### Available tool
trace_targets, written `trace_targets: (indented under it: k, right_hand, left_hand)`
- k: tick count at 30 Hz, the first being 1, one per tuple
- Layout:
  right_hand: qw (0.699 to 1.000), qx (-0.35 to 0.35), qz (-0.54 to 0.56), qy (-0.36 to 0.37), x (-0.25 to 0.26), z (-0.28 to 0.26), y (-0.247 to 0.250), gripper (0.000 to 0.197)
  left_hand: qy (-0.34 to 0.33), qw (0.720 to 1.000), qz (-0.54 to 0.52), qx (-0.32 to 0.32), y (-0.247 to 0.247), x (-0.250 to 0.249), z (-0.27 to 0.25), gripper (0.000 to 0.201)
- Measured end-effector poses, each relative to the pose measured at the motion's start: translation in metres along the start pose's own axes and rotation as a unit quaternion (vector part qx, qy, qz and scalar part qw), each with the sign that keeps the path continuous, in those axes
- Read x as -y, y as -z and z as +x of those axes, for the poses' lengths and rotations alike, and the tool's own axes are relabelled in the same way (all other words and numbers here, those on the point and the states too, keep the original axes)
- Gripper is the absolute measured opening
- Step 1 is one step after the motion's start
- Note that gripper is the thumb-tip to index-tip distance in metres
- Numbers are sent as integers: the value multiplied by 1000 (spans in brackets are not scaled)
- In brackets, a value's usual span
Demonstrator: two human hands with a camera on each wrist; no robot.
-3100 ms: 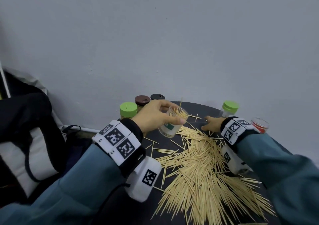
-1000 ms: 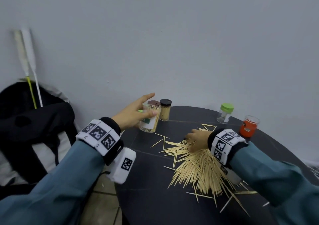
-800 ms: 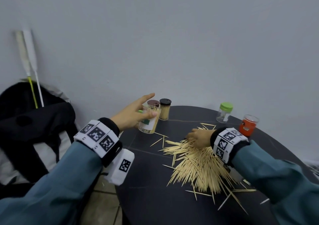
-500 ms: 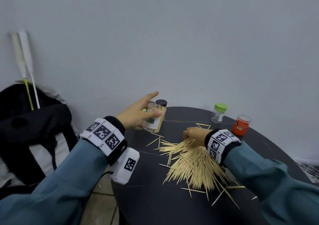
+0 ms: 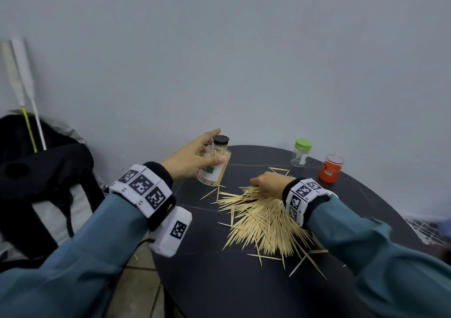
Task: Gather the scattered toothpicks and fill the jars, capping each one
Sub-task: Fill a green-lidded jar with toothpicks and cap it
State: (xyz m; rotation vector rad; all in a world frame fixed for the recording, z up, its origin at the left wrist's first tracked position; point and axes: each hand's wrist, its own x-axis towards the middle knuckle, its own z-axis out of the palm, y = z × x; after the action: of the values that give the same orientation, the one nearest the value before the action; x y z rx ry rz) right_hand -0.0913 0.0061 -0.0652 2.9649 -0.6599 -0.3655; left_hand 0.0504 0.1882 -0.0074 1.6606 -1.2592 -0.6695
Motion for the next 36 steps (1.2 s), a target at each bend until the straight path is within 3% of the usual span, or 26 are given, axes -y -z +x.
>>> trace_targets:
  k: [7,11,13,17,20,25,27,30,36]
  right_hand:
    - [1000,-15,26,-6,3,-1,-1,20]
    - [994,-30,102,-38,7,-4,2,13]
    - [976,-58,196,-77,11,-3,2,16]
    - [904,-107,391,-135,11,6,1,28]
    - [905,-112,388,-136,10,10,3,14]
    - [917,-153,358,-86,4,1,6,15]
    - [877,-184,441,-59,5,-2,10,19]
    - [781,-235,578,-30,12,-5,26,27]
    - [616,-330,714,43,38,-11,72,26]
  left_hand:
    - [2,1000,1,4,-3,1,-1,68]
    - [11,1000,8,-7,-3,2,1,71]
    - [22,1000,10,-11,-3,3,2,70]
    - [41,999,17,-12,-4,5,4,65]
    - [42,999,24,-8,-5,7,6,60]
    - [31,999,36,-4,-9,8,7,52]
    - [25,998,51,-2,-10,8,7,53]
    - [19,998,56,0,-13,8,8,52]
    - [14,999,47,14,-20,9,10,52]
